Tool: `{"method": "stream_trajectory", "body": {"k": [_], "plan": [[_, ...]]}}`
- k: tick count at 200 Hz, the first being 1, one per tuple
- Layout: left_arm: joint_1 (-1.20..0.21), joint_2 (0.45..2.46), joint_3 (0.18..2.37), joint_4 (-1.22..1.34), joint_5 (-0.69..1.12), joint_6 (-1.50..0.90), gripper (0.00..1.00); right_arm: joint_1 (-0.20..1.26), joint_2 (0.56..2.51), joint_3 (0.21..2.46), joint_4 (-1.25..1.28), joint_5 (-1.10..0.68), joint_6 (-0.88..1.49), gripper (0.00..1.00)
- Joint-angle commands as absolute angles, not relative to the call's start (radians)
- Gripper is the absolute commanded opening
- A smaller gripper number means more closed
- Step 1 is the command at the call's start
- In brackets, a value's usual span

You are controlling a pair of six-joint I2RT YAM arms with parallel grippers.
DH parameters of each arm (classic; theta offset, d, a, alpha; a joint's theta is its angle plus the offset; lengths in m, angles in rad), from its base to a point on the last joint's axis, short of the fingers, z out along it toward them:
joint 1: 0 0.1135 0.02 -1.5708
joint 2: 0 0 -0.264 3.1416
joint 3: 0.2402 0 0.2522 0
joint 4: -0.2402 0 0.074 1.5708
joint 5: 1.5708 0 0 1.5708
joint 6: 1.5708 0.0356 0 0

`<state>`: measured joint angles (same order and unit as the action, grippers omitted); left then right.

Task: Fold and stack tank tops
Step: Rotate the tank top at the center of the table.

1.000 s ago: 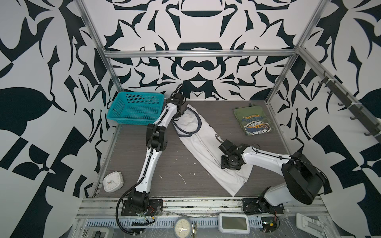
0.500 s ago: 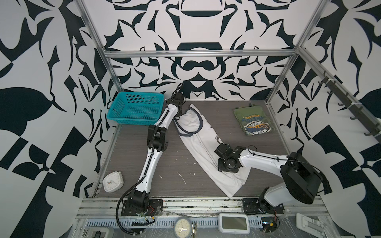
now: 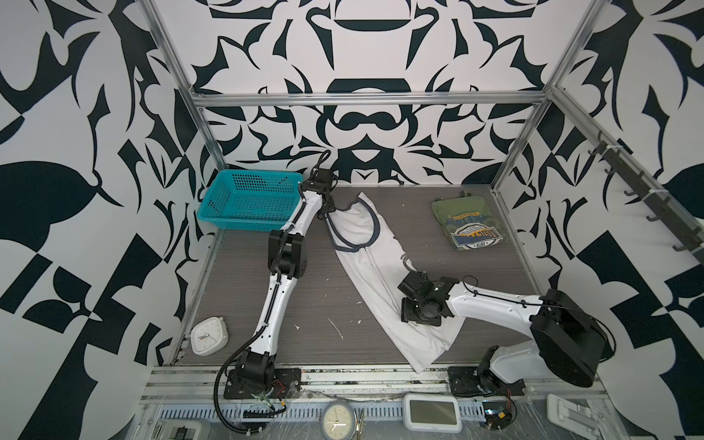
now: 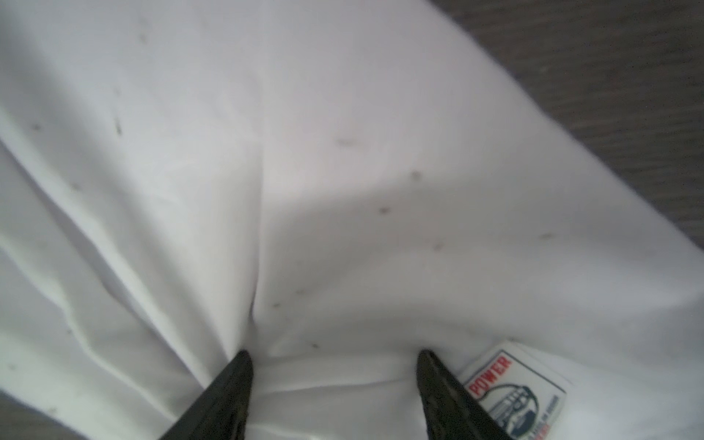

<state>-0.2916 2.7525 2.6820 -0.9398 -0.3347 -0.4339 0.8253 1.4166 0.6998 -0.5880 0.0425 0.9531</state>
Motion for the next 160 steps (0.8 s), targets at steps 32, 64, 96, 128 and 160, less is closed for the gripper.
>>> {"method": "stream_trajectory", "body": {"k": [32, 64, 96, 128, 160], "plan": [[-0.308, 2.575, 2.619, -0.897, -0.191, -0.472, 0.99, 0.833, 1.398, 0.701, -0.712, 0.013, 0.961, 0.72], [-0.336, 2.496, 2.513, -0.945, -0.242, -0.521, 1.00, 0.828, 1.365, 0.719, -0.748, 0.050, 0.941, 0.72], [-0.384, 2.281, 2.101, -0.840, -0.238, -0.639, 0.86, 0.793, 1.310, 0.729, -0.756, 0.069, 0.894, 0.73], [-0.453, 2.227, 1.898, -0.772, -0.195, -0.697, 0.75, 0.724, 1.284, 0.729, -0.752, 0.052, 0.838, 0.74], [-0.475, 2.301, 1.893, -0.774, -0.143, -0.728, 0.64, 0.706, 1.303, 0.714, -0.731, 0.026, 0.827, 0.74]]}}
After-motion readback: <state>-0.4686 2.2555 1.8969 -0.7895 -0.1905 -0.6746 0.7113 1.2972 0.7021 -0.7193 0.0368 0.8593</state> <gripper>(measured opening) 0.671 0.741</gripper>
